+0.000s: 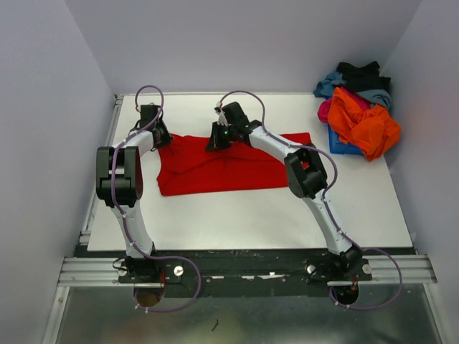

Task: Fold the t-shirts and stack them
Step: Fold the other side of the tshirt into a rectangle

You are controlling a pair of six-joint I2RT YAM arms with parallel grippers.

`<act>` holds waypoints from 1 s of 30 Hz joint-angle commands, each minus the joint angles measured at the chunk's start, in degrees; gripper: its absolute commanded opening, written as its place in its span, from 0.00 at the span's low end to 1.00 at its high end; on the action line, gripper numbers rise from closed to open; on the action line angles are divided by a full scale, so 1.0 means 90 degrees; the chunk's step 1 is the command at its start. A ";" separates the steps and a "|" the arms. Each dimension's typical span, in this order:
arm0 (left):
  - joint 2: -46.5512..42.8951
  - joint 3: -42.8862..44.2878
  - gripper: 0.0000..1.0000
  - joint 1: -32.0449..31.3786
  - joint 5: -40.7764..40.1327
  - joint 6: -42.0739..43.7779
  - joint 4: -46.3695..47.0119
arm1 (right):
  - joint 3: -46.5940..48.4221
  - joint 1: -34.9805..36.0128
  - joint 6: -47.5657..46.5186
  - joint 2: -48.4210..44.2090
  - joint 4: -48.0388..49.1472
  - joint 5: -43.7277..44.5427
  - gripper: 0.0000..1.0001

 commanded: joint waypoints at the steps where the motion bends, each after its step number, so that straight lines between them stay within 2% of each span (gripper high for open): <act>1: 0.0107 0.0173 0.00 0.0056 -0.0161 0.0082 -0.0144 | -0.0295 0.0045 -0.0251 -0.0467 -0.0052 -0.0187 0.01; 4: 0.0127 0.0193 0.00 0.0056 -0.0161 0.0092 -0.0173 | -0.0899 0.0045 -0.0359 -0.0828 -0.0052 -0.0158 0.01; 8: 0.0156 0.0193 0.00 0.0056 -0.0152 0.0092 -0.0192 | -0.1662 0.0045 -0.0476 -0.1200 -0.0061 -0.0167 0.11; 9: 0.0166 0.0193 0.00 0.0056 -0.0161 0.0092 -0.0192 | -0.1837 0.0045 -0.0505 -0.1268 -0.0052 -0.0245 0.17; 11: 0.0166 0.0202 0.00 0.0056 -0.0161 0.0092 -0.0192 | -0.2159 0.0045 -0.0535 -0.1415 0.0016 -0.0488 0.40; 15: 0.0175 0.0202 0.00 0.0056 -0.0161 0.0101 -0.0192 | -0.2698 0.0045 -0.0583 -0.1805 0.0397 -0.0626 0.50; 18: 0.0185 0.0222 0.00 0.0056 -0.0161 0.0101 -0.0192 | -0.2261 0.0035 -0.0691 -0.1709 0.0242 -0.0617 0.51; 23: 0.0156 0.0222 0.00 0.0056 -0.0161 0.0121 -0.0212 | -0.0611 0.0035 -0.0827 -0.0997 -0.0655 -0.0285 0.53; 26: 0.0156 0.0232 0.00 0.0056 -0.0161 0.0131 -0.0193 | 0.0181 0.0035 -0.0915 -0.0616 -0.0891 -0.0099 0.56; 30: 0.0156 0.0222 0.00 0.0056 -0.0161 0.0111 -0.0202 | 0.1206 0.0035 -0.0906 0.0068 -0.1165 -0.0147 0.54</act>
